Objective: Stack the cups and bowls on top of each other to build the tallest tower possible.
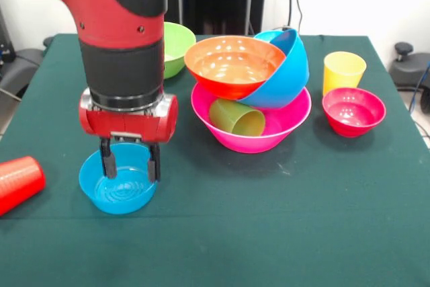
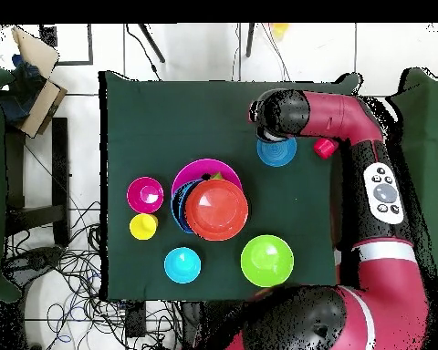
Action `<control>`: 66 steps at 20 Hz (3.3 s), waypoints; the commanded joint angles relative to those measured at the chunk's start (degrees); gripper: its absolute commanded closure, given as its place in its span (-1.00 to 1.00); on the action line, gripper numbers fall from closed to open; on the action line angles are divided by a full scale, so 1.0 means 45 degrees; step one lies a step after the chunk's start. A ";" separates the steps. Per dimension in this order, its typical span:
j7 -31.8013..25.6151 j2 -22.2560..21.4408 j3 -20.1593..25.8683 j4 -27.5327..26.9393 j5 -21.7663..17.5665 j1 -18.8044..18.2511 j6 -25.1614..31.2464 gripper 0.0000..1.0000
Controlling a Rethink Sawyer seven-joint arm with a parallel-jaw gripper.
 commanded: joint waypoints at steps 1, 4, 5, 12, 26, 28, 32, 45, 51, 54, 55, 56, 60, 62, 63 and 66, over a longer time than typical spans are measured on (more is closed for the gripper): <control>-0.1567 -0.0204 -0.0183 0.2267 -0.0722 -0.0324 -0.0923 -1.00; -0.1652 -0.0007 -0.0097 0.2703 -0.0892 -0.0624 -0.1475 -1.00; -0.1664 0.0040 -0.0077 0.2857 -0.0952 -0.0724 -0.1671 -1.00; -0.1587 0.0457 -0.0088 0.3675 -0.1534 -0.1220 -0.3145 -1.00; -0.1867 0.1954 0.0287 0.1852 -0.1788 -0.0800 -0.2981 -1.00; -0.1847 0.2091 0.0283 0.1631 -0.1799 -0.0708 -0.2977 -1.00; -0.1762 0.2143 0.0225 0.1626 -0.1837 -0.0678 -0.3091 -1.00; -0.0924 -0.0290 -0.0189 0.3486 -0.1276 -0.0398 -0.2221 -1.00; -0.0685 -0.0589 -0.0179 0.3579 -0.1113 -0.0210 -0.2045 -1.00; -0.0667 -0.0888 -0.0194 0.3687 -0.0941 -0.0142 -0.1732 -1.00; -0.0649 -0.0896 -0.0208 0.3643 -0.0896 -0.0092 -0.1656 -1.00; -0.0635 -0.0850 -0.0221 0.3617 -0.0889 -0.0067 -0.1697 -1.00; -0.0580 -0.0135 -0.0285 0.3044 -0.1030 0.0102 -0.2124 -1.00; -0.0573 0.0166 -0.0297 0.2793 -0.1111 0.0146 -0.2311 -1.00; -0.0557 0.0331 -0.0309 0.2674 -0.1169 0.0170 -0.2437 -1.00; -0.0565 0.0678 -0.0333 0.2415 -0.1293 0.0202 -0.2688 -1.00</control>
